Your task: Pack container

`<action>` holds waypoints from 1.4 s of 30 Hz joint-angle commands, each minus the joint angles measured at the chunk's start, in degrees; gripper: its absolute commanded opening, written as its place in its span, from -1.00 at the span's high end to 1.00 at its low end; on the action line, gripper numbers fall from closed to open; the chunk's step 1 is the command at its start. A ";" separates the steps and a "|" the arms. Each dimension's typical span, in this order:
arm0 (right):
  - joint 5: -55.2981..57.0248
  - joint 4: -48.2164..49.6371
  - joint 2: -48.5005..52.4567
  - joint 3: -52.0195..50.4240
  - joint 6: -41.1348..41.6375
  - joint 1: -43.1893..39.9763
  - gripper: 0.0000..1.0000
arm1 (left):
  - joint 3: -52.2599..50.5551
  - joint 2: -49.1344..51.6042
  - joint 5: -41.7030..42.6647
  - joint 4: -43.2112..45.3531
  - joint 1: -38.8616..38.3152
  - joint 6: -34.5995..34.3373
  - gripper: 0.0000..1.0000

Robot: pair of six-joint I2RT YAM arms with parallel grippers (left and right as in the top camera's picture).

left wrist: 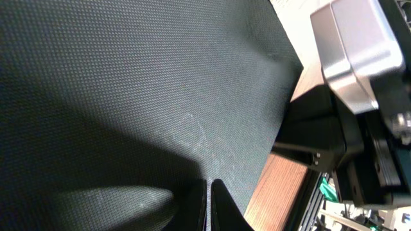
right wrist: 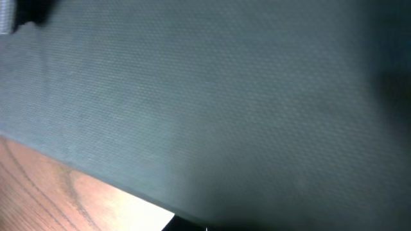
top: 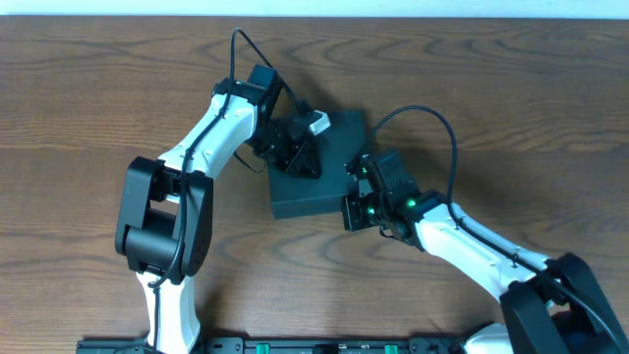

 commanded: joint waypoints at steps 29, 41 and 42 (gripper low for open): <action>9.55 -1.55 -14.75 4.04 -2.93 -1.62 0.97 | 3.78 -0.04 -3.30 -2.60 3.28 -4.72 0.88; -10.78 -10.95 -27.15 4.04 -13.38 -25.29 0.97 | 14.62 -14.08 -12.37 -7.45 14.78 -15.58 0.88; -12.17 -11.17 -27.15 4.04 -13.75 -26.64 0.97 | 14.62 -16.41 -13.84 -8.24 15.41 -16.44 0.88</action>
